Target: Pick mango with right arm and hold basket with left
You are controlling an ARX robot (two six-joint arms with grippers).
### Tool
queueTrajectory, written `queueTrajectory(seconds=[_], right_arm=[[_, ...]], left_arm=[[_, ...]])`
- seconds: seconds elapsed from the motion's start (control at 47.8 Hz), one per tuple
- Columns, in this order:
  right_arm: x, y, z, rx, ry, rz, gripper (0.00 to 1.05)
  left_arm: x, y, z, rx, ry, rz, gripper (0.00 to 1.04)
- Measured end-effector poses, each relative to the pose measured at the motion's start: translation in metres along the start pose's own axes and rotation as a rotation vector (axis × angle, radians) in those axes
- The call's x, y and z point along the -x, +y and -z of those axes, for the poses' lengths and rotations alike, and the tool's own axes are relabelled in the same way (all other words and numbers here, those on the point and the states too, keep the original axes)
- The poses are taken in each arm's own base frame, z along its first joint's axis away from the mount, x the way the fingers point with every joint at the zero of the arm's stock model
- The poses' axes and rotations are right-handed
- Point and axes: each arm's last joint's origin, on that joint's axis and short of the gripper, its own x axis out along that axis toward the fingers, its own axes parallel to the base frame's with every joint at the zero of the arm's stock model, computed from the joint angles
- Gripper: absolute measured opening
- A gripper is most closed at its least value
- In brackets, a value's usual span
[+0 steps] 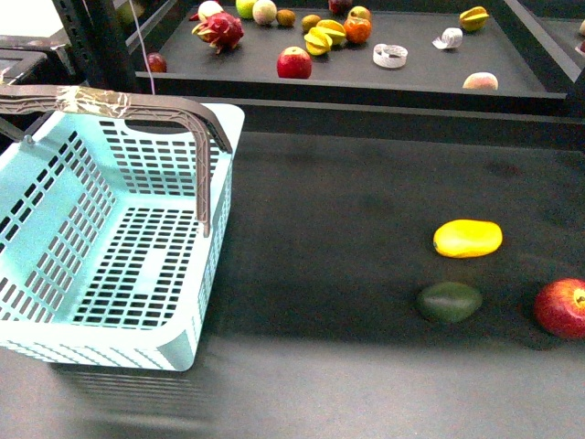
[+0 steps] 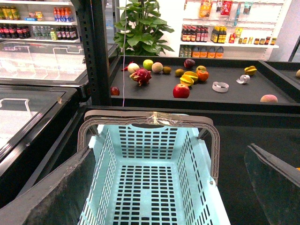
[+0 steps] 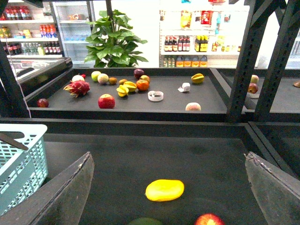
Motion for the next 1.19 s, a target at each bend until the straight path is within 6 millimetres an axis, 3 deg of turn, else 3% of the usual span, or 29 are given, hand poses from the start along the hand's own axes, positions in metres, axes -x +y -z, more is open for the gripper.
queueTrajectory(seconds=[0.67,0.754,0.921,1.068,1.194], right_arm=[[0.000,0.000,0.000,0.000,0.000,0.000,0.96],[0.000,0.000,0.000,0.000,0.000,0.000,0.96],[0.000,0.000,0.000,0.000,0.000,0.000,0.96],[0.000,0.000,0.000,0.000,0.000,0.000,0.96],[0.000,0.000,0.000,0.000,0.000,0.000,0.96]], left_arm=[[0.000,0.000,0.000,0.000,0.000,0.000,0.99],[-0.005,0.000,-0.006,0.146,-0.050,0.039,0.99],[-0.035,-0.003,-0.008,0.389,-0.032,0.015,0.99],[-0.094,-0.010,-0.004,0.557,0.031,-0.019,0.99],[-0.155,-0.016,0.028,0.674,0.173,-0.054,0.99]])
